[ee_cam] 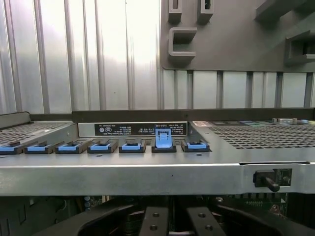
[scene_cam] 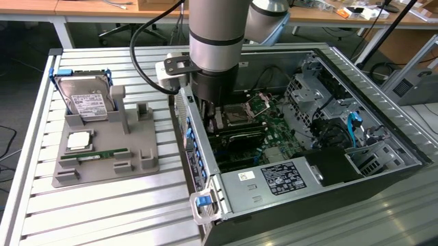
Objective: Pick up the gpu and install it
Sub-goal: 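Press down on the gpu until it lock into place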
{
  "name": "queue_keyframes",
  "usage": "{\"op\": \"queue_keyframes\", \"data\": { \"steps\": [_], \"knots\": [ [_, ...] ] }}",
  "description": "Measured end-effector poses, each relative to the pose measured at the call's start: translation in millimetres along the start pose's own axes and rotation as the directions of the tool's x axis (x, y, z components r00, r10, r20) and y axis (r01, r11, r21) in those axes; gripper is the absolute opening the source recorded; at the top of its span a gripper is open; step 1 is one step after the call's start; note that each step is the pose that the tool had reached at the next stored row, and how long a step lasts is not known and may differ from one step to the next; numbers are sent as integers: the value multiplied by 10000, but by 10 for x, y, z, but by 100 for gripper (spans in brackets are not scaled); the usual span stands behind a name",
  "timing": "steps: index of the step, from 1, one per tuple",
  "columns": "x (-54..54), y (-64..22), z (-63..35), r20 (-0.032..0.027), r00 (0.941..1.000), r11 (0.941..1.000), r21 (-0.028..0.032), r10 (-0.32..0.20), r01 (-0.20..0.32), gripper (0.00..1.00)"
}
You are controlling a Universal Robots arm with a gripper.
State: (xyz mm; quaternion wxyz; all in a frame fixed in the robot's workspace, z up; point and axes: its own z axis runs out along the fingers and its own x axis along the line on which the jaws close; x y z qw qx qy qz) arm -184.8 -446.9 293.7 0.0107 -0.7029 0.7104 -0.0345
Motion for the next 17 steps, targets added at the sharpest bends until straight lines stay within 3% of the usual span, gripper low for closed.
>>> {"op": "queue_keyframes", "data": {
  "steps": [17],
  "knots": [
    [0,50,3,1,10000,10000,2,1,-1,11]
  ]
}}
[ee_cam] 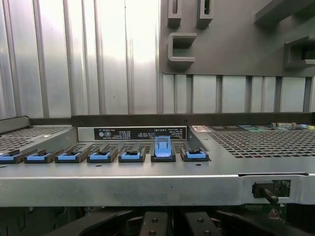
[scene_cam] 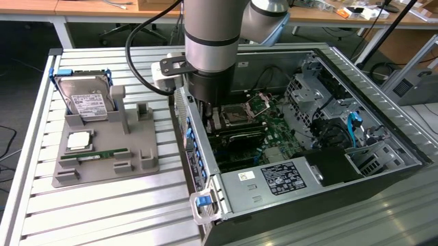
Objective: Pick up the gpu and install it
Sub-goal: 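Press down on the gpu until it lock into place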
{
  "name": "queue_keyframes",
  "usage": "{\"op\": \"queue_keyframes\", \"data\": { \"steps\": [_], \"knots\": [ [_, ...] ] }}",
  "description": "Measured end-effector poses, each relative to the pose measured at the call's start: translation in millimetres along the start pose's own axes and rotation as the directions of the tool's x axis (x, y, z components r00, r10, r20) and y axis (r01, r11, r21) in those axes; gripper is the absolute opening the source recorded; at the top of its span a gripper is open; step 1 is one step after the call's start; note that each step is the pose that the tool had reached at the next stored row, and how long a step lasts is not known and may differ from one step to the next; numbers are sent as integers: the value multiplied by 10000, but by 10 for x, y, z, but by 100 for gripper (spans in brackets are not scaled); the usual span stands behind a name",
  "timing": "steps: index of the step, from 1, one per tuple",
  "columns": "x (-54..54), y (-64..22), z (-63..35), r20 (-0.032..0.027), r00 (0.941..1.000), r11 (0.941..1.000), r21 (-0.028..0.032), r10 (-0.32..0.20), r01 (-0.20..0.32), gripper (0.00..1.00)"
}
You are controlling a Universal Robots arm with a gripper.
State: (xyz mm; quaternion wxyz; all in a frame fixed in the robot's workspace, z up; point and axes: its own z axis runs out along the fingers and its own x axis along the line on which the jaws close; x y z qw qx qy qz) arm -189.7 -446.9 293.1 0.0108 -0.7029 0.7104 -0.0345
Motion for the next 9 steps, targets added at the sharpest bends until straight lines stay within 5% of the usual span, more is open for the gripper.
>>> {"op": "queue_keyframes", "data": {
  "steps": [9],
  "knots": [
    [1,18,2,-1,10000,10000,3,-2,2,11]
  ]
}}
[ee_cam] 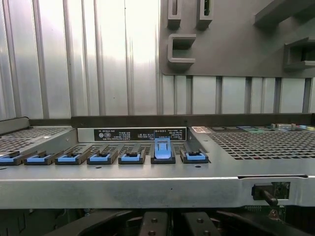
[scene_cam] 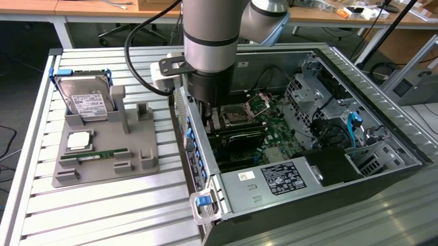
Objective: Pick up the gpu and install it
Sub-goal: 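Press down on the gpu until it lock into place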
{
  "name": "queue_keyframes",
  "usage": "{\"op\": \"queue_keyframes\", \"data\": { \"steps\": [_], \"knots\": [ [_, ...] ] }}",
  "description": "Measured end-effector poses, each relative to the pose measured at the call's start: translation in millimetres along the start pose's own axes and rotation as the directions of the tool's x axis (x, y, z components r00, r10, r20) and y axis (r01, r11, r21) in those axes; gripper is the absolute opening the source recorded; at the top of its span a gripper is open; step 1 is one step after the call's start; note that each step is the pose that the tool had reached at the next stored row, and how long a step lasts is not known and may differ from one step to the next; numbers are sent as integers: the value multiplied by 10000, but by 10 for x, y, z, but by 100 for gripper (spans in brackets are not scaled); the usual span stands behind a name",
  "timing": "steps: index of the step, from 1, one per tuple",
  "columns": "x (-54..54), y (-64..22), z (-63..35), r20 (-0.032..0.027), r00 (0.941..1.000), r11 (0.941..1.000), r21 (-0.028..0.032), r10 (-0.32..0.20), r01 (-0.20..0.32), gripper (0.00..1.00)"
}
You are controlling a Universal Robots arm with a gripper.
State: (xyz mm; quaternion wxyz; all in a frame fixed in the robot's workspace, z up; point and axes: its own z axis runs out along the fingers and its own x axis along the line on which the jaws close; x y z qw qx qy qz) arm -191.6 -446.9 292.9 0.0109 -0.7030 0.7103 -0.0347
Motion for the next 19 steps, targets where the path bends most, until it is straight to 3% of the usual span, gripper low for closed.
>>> {"op": "queue_keyframes", "data": {
  "steps": [5,12,16,19],
  "knots": [
    [-1,-7,-1,-3,10000,10000,-11,10,-10,11],
    [-4,-310,27,-2,10000,10000,-23,2,-2,11],
    [-14,-624,107,-7,10000,9999,-121,-2,2,11],
    [-46,-632,137,-19,10000,9999,-123,-1,1,11]
  ]
}}
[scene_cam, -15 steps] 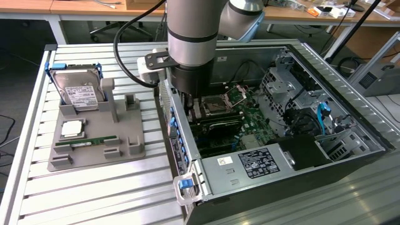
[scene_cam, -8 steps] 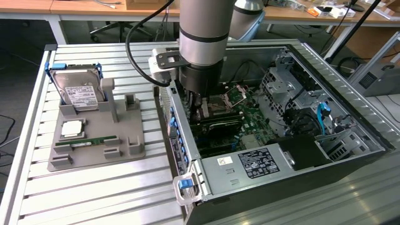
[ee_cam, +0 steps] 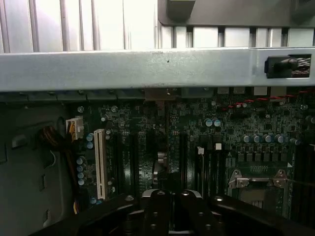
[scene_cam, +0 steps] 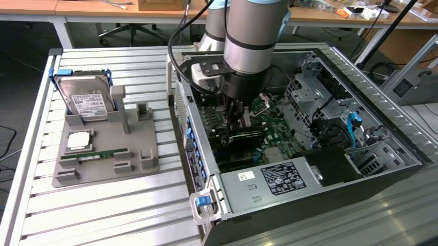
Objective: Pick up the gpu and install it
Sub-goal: 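Press down on the gpu until it lock into place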
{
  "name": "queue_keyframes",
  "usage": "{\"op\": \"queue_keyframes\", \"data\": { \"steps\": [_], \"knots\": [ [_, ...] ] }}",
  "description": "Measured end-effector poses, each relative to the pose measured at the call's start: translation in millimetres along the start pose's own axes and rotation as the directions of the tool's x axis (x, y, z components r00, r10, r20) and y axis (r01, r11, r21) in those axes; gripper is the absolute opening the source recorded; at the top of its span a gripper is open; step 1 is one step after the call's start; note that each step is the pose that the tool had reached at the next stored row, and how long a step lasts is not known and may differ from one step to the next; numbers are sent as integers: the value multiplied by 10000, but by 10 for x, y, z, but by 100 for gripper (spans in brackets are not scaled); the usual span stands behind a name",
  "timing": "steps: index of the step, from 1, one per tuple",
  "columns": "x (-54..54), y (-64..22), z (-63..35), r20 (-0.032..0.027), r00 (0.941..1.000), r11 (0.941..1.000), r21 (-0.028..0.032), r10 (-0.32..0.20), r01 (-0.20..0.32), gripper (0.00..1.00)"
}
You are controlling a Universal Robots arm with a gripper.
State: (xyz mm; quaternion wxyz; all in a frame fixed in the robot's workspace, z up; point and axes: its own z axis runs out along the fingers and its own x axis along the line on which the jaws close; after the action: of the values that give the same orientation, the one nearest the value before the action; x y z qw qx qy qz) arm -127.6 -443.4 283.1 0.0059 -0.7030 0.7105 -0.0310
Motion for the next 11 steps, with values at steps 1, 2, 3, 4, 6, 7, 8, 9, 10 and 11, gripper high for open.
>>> {"op": "queue_keyframes", "data": {
  "steps": [1,2,3,4,6,7,8,9,10,11],
  "knots": [
    [-2,0,9,2,10000,10000,1,-1,1,11],
    [-3,-1,19,1,10000,10000,0,-2,2,11],
    [-3,-2,29,-2,10000,10000,-1,-1,1,11],
    [-3,-5,43,-1,10000,10000,-1,-1,1,11],
    [-5,-15,70,-1,10000,10000,-2,-1,1,11],
    [-5,-36,76,-3,10000,10000,-4,-1,1,11],
    [-6,-70,81,-2,10000,10000,-5,-1,1,11],
    [-6,-108,84,-2,10000,10000,-6,0,0,11],
    [-7,-143,87,-1,10000,10000,-6,-1,1,11],
    [-7,-173,90,-1,10000,10000,-7,-2,2,11]
  ]
}}
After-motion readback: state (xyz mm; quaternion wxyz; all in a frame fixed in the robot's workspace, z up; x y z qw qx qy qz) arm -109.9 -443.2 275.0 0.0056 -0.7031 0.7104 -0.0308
